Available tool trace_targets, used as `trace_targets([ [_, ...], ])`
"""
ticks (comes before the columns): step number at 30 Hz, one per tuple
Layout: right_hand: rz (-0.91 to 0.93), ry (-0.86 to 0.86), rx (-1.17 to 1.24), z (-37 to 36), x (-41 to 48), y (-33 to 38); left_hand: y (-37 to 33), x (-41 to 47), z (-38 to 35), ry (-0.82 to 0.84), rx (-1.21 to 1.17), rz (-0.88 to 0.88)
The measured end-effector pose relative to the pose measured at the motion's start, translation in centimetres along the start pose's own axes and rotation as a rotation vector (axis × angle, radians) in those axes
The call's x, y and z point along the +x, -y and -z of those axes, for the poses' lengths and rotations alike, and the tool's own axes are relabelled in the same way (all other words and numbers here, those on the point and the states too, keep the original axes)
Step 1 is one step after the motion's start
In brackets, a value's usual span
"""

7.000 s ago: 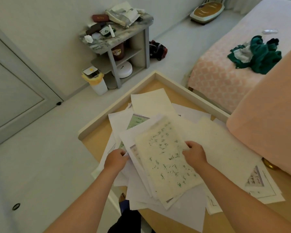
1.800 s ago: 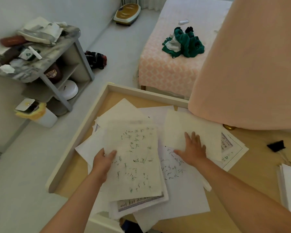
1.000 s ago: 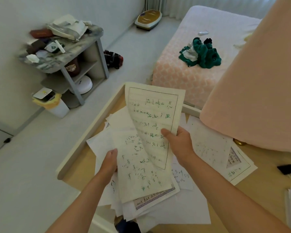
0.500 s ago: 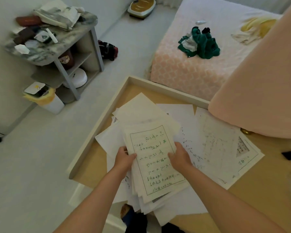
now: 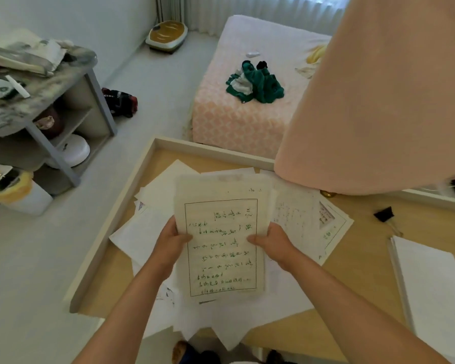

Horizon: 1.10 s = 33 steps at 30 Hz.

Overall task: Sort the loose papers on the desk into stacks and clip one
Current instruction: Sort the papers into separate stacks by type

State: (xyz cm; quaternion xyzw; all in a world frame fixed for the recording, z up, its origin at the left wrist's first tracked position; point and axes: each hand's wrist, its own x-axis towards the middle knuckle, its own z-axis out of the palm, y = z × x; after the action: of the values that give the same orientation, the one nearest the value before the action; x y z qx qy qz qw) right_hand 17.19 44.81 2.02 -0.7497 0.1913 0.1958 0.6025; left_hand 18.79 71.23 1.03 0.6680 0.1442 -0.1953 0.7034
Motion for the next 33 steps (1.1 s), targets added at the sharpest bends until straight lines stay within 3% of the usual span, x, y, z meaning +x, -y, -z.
trace_targets([
  [7,0.255,-0.36,0.059,5.4,-5.0,2.4,-5.1,-3.4,-10.4,-0.091,-0.023,-0.286],
  [11,0.369,-0.471,0.134,11.7,-8.0,1.7,-6.5,-5.4,-17.6,-0.022,-0.051,-0.381],
  [16,0.325,-0.3,0.156,18.8,-9.6,-2.6,-4.5,-7.2,-24.6,-0.016,-0.01,-0.397],
  [20,0.329,-0.257,0.167,22.3,-9.6,-5.1,-2.9,-8.6,-28.3,-0.087,0.014,-0.447],
  [26,0.348,-0.234,0.211,23.9,-8.8,-5.0,-4.2,-9.1,-31.4,-0.322,-0.006,-0.559],
  [33,0.308,-0.18,0.192,24.5,-8.3,-5.1,-6.0,-8.1,-31.8,-0.543,-0.011,-0.449],
])
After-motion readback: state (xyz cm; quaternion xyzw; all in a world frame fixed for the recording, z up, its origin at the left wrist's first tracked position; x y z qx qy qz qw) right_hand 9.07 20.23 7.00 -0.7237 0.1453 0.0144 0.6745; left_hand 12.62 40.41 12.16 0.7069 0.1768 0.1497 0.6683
